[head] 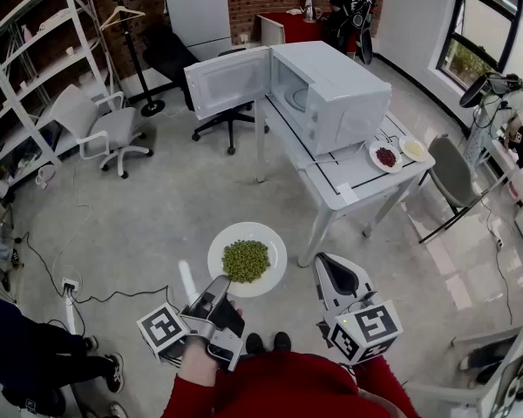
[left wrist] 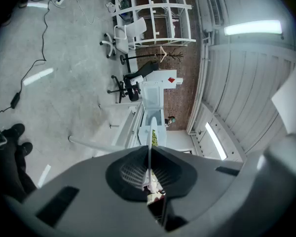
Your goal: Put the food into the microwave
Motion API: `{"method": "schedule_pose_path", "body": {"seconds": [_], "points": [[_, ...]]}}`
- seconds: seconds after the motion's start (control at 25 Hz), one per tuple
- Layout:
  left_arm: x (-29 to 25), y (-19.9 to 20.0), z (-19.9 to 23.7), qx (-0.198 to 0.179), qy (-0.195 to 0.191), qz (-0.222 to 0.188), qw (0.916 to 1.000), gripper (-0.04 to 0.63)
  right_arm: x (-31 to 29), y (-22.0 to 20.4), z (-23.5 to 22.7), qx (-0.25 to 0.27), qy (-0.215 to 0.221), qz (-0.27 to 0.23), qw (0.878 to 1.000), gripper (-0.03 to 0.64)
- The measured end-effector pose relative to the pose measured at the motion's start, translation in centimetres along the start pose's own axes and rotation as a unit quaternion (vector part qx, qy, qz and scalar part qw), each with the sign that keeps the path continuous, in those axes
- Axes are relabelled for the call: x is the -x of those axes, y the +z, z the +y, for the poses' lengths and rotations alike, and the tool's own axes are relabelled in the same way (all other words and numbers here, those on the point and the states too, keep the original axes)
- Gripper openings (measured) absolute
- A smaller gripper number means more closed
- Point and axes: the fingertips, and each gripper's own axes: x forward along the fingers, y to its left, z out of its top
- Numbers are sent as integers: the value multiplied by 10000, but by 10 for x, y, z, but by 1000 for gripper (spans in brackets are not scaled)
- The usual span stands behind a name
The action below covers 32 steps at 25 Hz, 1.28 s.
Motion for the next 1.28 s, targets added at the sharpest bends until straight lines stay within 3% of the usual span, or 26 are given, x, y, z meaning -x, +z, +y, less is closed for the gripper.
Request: {"method": "schedule_pose_path", "body": {"seconds": [0.72, 1.28], "points": [[-8, 9, 4, 60, 51, -81, 9999, 20, -13, -2, 2, -102, 239, 14, 9997, 14], [-49, 17, -19, -256, -196, -350, 9989, 20, -26, 4, -44, 125, 129, 274, 9995, 14]]}}
